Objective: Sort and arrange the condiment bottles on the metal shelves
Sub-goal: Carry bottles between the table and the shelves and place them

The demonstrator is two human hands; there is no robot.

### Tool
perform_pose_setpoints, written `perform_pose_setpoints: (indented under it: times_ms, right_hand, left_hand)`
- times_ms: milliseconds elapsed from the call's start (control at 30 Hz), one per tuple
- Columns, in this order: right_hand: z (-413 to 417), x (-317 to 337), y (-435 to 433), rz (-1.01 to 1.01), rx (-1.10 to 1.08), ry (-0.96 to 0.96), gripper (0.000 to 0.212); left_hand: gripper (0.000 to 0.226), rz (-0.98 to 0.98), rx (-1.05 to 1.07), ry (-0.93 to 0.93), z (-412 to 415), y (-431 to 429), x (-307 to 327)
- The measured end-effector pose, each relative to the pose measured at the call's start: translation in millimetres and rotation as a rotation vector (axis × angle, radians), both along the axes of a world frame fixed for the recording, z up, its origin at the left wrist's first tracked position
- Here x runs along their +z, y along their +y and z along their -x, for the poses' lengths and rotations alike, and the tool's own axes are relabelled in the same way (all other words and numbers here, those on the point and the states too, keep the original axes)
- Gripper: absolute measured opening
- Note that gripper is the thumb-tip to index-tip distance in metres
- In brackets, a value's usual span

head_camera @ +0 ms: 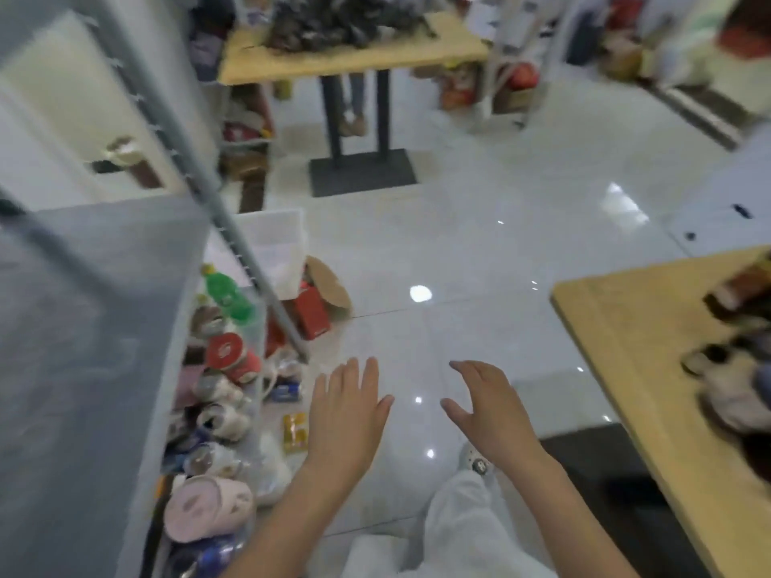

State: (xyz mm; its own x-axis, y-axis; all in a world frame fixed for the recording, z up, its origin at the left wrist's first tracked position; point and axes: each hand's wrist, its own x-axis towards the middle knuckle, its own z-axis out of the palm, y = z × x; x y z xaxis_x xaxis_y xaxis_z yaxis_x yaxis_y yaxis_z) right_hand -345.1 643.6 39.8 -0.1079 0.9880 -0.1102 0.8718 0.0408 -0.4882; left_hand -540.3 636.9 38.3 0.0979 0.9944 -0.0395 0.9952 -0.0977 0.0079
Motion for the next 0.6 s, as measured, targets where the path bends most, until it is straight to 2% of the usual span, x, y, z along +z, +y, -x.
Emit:
perform_pose_setpoints:
  times_ms: [200, 300, 400, 600]
  right_hand:
    - [-92.1, 15.6, -71.8, 0.014, -0.413, 0.054, 0.057]
    - [-132.9, 23.6, -108.5, -0.002, -0.568, 0.078, 0.055]
    - [-177.1, 26.9, -151.0, 0.001, -0.686, 0.083, 0.05]
    - [-272.1, 25.1, -250.0, 0.026, -0.946, 0.06, 0.053]
  left_hand:
    - [0.058, -0.026, -0.396, -0.061, -91.5, -12.9, 9.2]
    - [0.057, -0.041, -0.513, -0.084, -137.1, -24.1, 12.6]
    - [0.058, 0.054, -0.629, -0.096, -194.2, -50.2, 21.5]
    - [0.055, 0.045, -0.846, -0.085, -319.7, -117.9, 16.4]
